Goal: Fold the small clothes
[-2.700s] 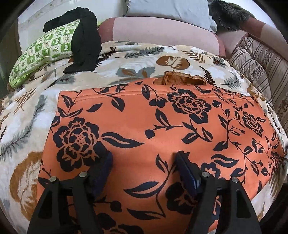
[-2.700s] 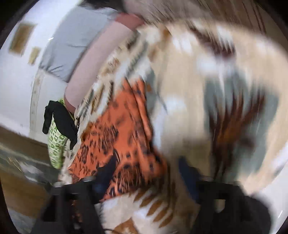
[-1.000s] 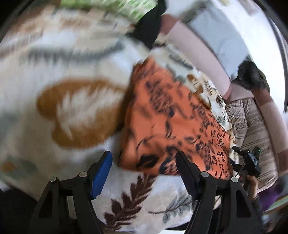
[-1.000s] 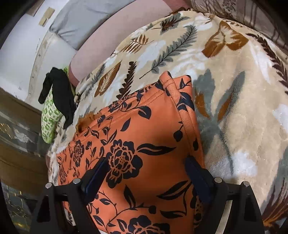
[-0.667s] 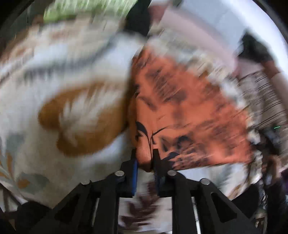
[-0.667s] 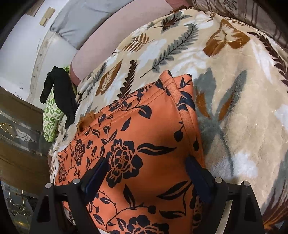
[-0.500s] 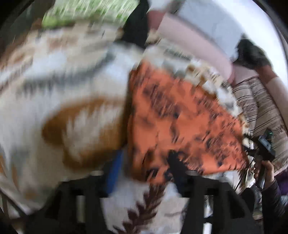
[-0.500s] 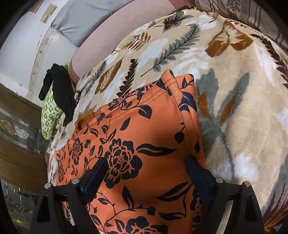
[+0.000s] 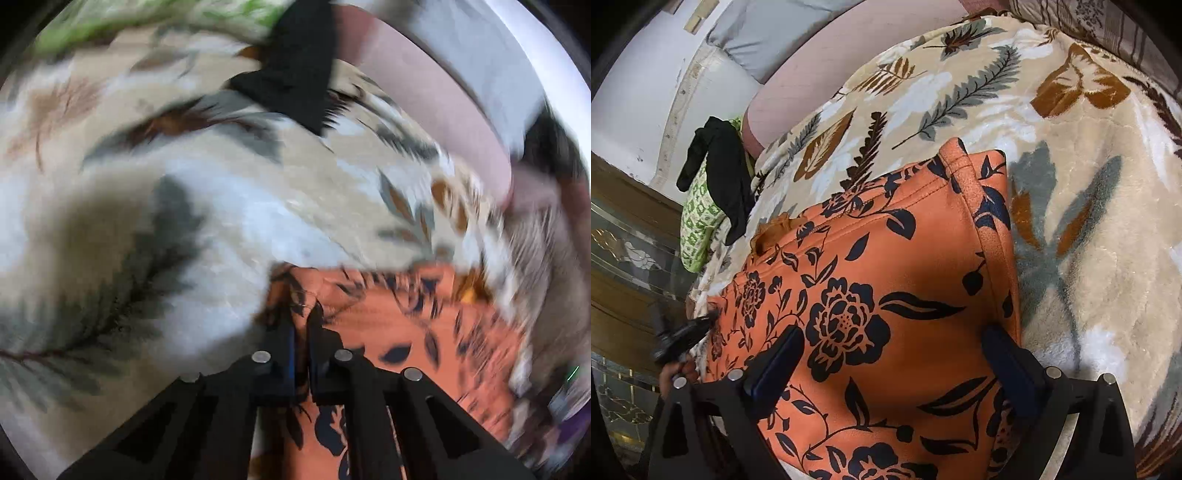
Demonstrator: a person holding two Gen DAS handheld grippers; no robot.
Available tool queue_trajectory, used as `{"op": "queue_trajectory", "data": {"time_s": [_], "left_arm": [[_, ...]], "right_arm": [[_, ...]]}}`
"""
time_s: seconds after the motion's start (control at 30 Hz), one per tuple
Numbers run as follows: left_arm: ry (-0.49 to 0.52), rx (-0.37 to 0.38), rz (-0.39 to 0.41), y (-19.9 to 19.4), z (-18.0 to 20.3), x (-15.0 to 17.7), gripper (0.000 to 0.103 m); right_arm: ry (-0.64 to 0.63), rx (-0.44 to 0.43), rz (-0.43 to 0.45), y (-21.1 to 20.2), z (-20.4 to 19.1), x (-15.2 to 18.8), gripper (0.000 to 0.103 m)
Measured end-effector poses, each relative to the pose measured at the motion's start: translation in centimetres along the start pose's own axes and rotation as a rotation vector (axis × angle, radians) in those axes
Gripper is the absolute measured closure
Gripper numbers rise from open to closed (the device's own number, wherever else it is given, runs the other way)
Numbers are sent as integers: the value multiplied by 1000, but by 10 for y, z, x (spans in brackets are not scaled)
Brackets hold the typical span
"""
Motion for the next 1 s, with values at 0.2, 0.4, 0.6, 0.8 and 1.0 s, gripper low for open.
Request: {"op": "queue_trajectory", "data": {"time_s": [0.2,0.4,0.6,0.8,1.0], "left_arm": [[197,-180,82,-33,41,14,91],[376,-113,207,-73,99,39,56],[376,-52,91,-24,114,59,55],[333,-88,59,-10,108,61,55],[333,-101,59,-7,110,63,52]], "right_arm": [[109,-92,2,-13,11,-7,5],[100,-148,103,-37,4,-35,5],[116,-304,-17,0,-3,-56,6],[307,-177,86,5,55,-76,27],[86,105,147,-26,31,-67,19]]}}
Point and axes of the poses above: each gripper's, at about its wrist camera, not at the fingertips, and y roughly the way its jaws point, z to its right, x to its underside, the point moved 1 cm from there along y, roughly the way its jaws point, and after that the axes turned 8 degrees about y, right-handed, at the moved point
